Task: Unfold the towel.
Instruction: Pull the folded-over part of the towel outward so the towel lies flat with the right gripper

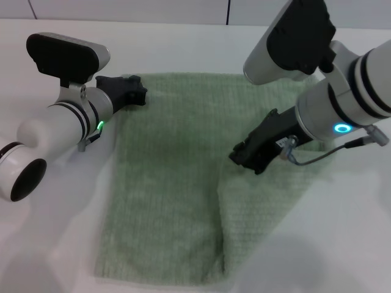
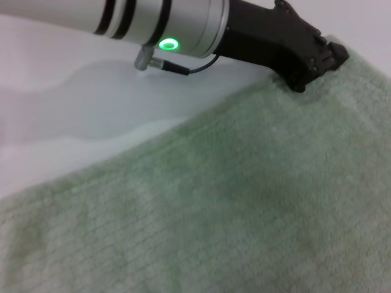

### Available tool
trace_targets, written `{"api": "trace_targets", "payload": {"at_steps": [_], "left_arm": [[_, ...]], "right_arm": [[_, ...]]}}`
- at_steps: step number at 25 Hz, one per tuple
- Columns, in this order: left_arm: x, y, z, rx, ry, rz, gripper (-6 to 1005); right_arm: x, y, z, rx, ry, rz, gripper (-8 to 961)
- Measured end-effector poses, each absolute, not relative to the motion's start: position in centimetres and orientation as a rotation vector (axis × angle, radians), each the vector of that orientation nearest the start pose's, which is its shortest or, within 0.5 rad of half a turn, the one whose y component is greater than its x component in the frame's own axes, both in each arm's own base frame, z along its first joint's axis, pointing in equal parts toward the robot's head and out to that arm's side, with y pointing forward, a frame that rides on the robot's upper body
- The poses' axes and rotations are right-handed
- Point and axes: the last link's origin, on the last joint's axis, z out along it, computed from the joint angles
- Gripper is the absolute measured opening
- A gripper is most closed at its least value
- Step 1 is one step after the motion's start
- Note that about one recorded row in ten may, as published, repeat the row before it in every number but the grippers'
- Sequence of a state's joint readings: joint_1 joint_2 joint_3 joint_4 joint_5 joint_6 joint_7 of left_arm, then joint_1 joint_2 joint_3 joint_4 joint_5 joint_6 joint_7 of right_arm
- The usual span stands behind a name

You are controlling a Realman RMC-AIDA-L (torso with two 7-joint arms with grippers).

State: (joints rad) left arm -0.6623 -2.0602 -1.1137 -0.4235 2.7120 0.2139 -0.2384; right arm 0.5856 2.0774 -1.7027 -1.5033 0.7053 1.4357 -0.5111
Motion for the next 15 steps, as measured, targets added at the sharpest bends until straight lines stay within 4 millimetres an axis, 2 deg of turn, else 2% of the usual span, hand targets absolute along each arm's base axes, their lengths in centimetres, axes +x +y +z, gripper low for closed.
{"api": "trace_targets", "payload": {"at_steps": [15], "left_arm": [[-27.3, 41.2, -8.1, -1.981, -0.830, -0.244, -1]], "right_arm": [[10.4, 28.7, -1.5, -2.757, 0.566, -0.466, 96]]}}
